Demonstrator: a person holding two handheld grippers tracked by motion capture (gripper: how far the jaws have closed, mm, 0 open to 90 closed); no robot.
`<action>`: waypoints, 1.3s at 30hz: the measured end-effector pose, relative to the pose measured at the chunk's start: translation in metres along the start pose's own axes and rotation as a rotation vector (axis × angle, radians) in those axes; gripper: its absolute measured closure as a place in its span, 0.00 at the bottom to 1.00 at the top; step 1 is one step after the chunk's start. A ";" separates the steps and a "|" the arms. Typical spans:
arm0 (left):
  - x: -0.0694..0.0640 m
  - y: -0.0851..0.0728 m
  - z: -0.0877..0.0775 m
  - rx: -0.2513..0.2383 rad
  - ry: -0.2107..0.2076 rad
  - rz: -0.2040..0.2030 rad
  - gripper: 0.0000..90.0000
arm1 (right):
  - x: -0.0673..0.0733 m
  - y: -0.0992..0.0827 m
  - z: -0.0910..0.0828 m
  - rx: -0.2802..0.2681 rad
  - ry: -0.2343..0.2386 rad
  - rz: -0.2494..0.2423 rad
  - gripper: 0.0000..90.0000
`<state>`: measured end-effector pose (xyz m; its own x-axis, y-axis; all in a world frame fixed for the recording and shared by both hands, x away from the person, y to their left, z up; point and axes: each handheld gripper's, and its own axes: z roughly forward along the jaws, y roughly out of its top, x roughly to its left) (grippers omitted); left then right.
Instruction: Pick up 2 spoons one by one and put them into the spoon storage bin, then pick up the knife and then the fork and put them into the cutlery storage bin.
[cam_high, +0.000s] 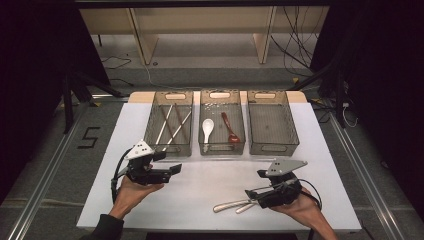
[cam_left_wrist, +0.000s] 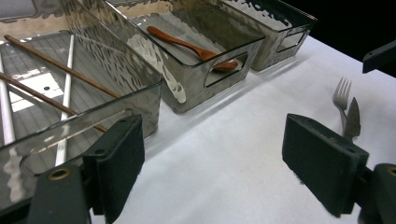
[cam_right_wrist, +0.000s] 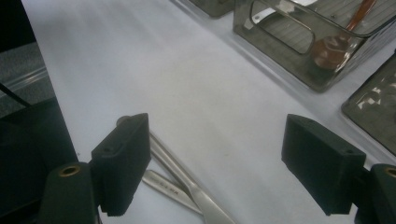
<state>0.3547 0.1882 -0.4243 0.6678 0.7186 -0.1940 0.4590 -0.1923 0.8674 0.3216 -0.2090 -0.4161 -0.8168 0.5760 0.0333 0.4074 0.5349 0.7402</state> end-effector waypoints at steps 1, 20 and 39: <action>0.000 -0.002 -0.001 -0.004 -0.001 -0.002 0.23 | 0.001 0.001 0.001 0.006 0.001 -0.004 0.27; -0.007 -0.021 -0.007 -0.002 0.002 0.056 0.19 | 0.006 0.008 0.024 0.139 0.002 -0.109 0.28; -0.012 -0.023 -0.008 -0.014 -0.001 0.071 0.19 | 0.007 0.012 0.038 0.228 0.004 -0.151 0.28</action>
<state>0.3319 0.1893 -0.4382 0.6992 0.7026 -0.1322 0.4021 -0.2335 0.8853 0.3363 -0.1748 -0.4323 -0.8767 0.4768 -0.0631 0.3617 0.7402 0.5668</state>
